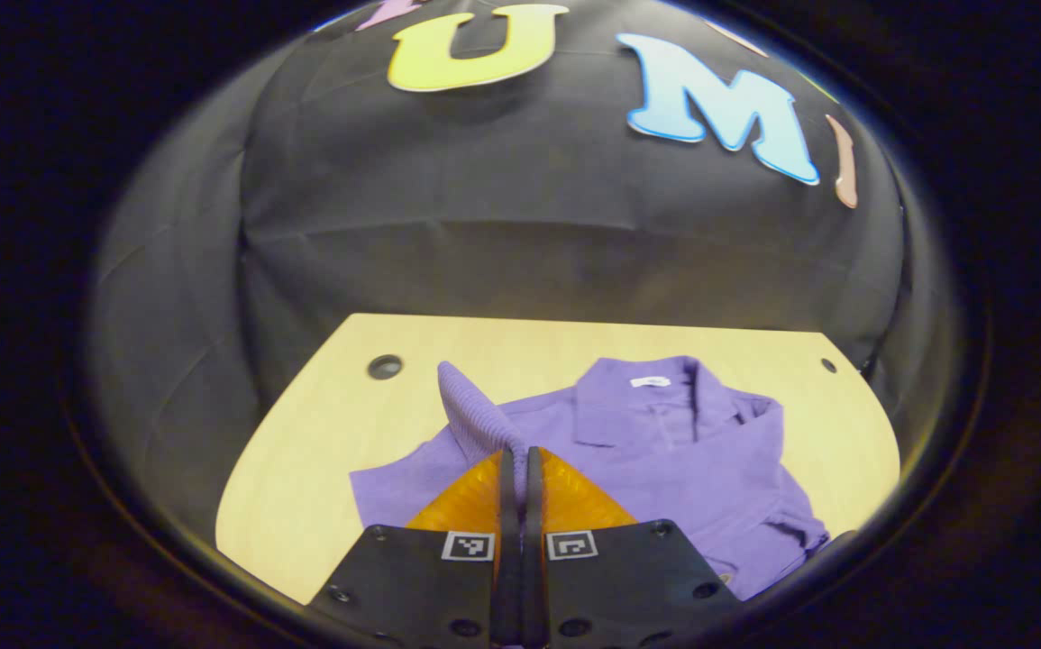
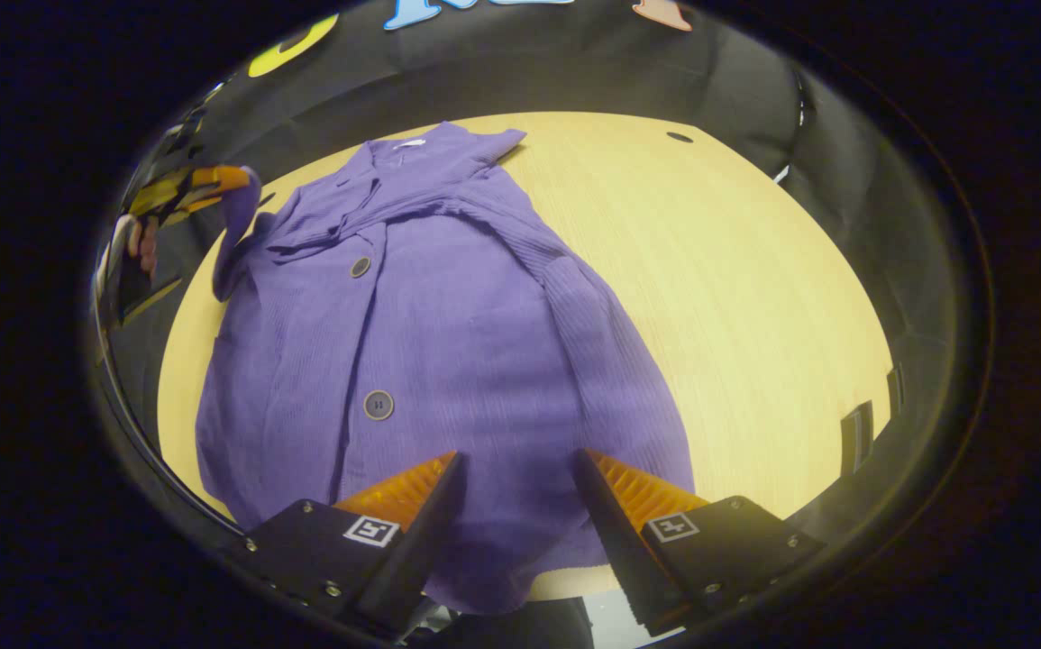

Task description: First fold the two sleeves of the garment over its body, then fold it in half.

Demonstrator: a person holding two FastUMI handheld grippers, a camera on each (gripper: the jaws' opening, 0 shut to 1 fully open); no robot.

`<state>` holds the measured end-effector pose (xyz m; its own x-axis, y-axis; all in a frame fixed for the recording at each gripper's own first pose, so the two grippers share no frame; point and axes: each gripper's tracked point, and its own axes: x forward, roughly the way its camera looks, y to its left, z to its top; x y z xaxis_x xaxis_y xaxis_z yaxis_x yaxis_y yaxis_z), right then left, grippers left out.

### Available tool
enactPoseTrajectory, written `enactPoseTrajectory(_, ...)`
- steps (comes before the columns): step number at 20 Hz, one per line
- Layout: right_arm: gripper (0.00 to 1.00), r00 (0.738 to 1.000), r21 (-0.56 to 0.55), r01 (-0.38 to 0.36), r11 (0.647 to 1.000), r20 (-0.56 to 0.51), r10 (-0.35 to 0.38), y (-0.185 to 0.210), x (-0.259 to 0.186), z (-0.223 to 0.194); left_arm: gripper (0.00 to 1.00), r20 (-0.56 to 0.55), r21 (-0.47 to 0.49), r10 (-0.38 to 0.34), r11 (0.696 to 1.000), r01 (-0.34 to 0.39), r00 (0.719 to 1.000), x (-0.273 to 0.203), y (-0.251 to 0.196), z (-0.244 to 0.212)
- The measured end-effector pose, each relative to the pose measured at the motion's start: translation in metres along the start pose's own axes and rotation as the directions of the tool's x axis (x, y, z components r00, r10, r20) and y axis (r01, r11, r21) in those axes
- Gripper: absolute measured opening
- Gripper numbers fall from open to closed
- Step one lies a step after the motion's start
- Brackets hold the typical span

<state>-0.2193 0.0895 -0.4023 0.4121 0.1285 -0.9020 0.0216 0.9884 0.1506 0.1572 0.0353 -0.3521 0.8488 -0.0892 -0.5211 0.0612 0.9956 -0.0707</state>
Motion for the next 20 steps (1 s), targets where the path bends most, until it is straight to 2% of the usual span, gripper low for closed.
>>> enactPoseTrajectory(6,0.87,1.000,0.032,-0.017,0.999,0.002,0.017,-0.002,0.003,-0.001,0.07,-0.020,0.052,-0.137,0.989,0.138,0.990,0.023,-0.103,0.008)
enactPoseTrajectory(11,0.87,0.999,0.033,-0.042,0.999,0.000,0.042,0.000,0.002,0.000,0.07,-0.039,0.098,-0.227,0.968,0.230,0.973,0.038,-0.183,0.010)
enactPoseTrajectory(15,0.87,0.998,0.034,-0.065,0.997,0.000,0.065,0.000,0.002,0.000,0.07,-0.063,0.101,-0.269,0.956,0.275,0.961,0.051,-0.233,0.004)
enactPoseTrajectory(20,0.87,0.996,0.041,-0.091,0.995,0.003,0.091,0.000,0.000,0.000,0.07,-0.119,0.102,-0.282,0.950,0.295,0.952,0.063,-0.266,-0.019)
